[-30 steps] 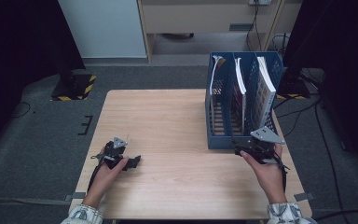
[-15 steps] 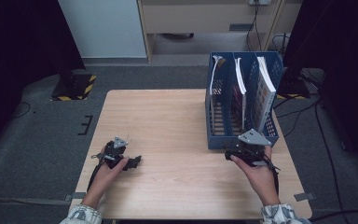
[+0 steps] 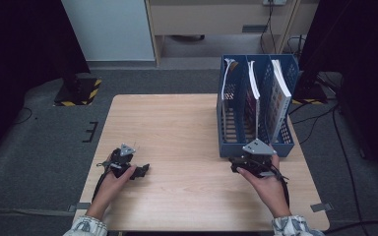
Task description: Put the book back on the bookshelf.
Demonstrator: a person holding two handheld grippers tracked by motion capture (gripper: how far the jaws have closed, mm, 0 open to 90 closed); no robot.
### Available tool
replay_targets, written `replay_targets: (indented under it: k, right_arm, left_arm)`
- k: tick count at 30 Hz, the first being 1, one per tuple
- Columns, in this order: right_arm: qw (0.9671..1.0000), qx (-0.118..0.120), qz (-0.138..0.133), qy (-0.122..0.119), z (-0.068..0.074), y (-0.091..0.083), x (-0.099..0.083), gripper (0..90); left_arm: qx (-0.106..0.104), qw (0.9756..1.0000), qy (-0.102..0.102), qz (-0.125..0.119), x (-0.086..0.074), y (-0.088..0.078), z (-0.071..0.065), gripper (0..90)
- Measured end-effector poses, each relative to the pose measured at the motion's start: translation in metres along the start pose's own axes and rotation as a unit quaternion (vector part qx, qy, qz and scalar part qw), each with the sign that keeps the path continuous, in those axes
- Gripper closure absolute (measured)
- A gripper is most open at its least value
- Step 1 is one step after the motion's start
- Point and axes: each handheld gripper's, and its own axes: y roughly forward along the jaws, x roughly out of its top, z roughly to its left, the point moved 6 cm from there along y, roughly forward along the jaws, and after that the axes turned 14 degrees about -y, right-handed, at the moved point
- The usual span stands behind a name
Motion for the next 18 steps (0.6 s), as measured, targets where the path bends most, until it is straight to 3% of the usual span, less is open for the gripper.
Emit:
replay_targets:
  k: [7,18]
  right_arm:
    - [0.9999,0.01,0.006,-0.006,0.009,0.004,0.001,11.8]
    - [0.9975,0.057,0.012,-0.04,0.043,0.013,0.009,11.8]
  left_arm:
    - [-0.001,1.0,0.001,0.001,0.0,0.0,0.0,0.0]
    - [-0.001,1.0,0.002,0.001,0.0,0.0,0.0,0.0]
